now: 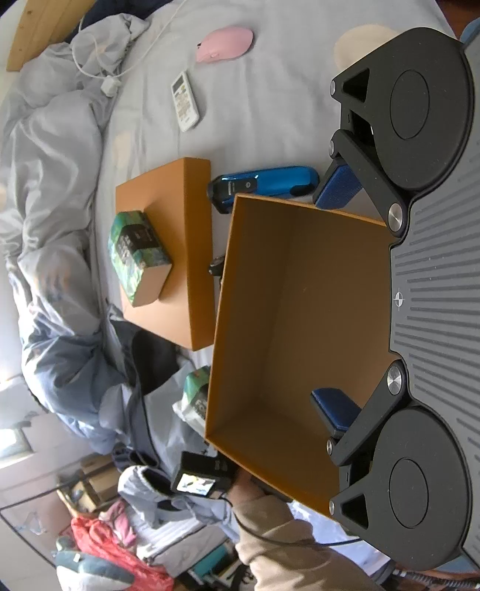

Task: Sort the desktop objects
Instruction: 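Close the left gripper on the Face tissue pack and lift it, then carry the tissue pack with the left gripper over the open orange box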

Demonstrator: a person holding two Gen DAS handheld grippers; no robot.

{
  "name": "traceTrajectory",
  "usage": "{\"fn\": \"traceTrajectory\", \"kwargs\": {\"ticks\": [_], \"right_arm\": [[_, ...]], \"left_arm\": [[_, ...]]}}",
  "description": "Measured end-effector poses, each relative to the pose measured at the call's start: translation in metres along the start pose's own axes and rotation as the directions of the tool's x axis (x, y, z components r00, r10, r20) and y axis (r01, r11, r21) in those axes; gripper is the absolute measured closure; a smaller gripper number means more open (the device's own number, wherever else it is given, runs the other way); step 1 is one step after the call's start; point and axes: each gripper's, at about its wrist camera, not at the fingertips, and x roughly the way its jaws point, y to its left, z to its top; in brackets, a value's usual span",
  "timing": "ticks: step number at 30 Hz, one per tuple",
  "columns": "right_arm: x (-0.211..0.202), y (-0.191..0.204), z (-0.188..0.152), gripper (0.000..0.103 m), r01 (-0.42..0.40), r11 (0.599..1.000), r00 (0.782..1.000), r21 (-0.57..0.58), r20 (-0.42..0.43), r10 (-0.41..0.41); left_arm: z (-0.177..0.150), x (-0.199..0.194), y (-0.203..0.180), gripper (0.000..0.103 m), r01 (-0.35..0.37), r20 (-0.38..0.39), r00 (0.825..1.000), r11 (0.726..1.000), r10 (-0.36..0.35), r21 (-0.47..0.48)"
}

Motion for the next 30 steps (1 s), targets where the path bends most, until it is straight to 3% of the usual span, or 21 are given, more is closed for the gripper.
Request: {"fn": "traceTrajectory", "kwargs": {"ticks": [9,15,30], "right_arm": [[-0.007,-0.008,-0.002,0.0,0.007,1.0,1.0,0.009,0.018,-0.007],[-0.01,-0.009,-0.002,0.0,0.001,1.0,1.0,0.009,0.03,-0.002],[-0.029,-0.008,-0.004,0.0,-0.025,1.0,0.997,0.009,0.069,0.024]], "left_arm": [[0.007,-0.01,0.004,0.008,-0.014,-0.015,1.0,0.999,0.013,-0.043],[0.009,-0.033,0.013,0.009,-0.012,0.034,0.999,0.993,0.016,-0.119],[0.022,-0.097,0.017,0.009,-0.006,0.13,0.991,0.984,0.03,-0.177]]}}
